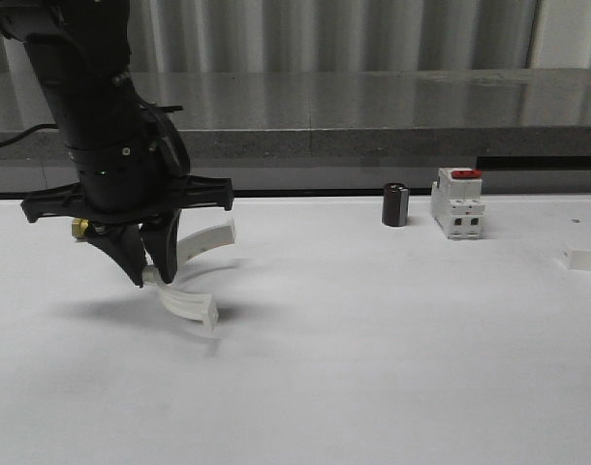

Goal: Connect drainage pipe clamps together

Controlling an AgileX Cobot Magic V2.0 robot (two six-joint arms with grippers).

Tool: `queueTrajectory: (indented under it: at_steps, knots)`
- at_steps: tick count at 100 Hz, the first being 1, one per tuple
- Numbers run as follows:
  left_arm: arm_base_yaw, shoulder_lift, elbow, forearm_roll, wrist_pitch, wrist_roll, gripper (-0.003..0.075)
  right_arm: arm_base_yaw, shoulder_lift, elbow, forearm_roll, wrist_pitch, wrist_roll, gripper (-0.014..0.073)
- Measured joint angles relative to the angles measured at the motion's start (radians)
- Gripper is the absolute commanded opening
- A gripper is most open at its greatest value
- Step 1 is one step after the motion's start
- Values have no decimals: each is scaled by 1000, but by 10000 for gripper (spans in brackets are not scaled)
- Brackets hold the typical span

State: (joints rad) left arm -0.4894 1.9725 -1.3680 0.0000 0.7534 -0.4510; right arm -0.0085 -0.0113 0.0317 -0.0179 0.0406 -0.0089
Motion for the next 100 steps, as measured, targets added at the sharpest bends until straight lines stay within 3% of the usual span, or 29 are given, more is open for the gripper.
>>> queueTrajectory:
  at_steps: [14,24,40,60,100]
  knots:
    - [0,0,0,0,0,0,392,0,0,0,0,0,0,-67]
    - [0,0,-4,-9,0,0,437,0,0,0,0,0,0,-67]
    - [-5,-15,-21,0,-7,0,328,0,0,0,0,0,0,-67]
    - [-8,-145,-15,52,-9,0,-20,0,0,0,0,0,0,-67]
    - [100,-536,239,91,-11,62,-20,0,0,0,0,0,0,-67]
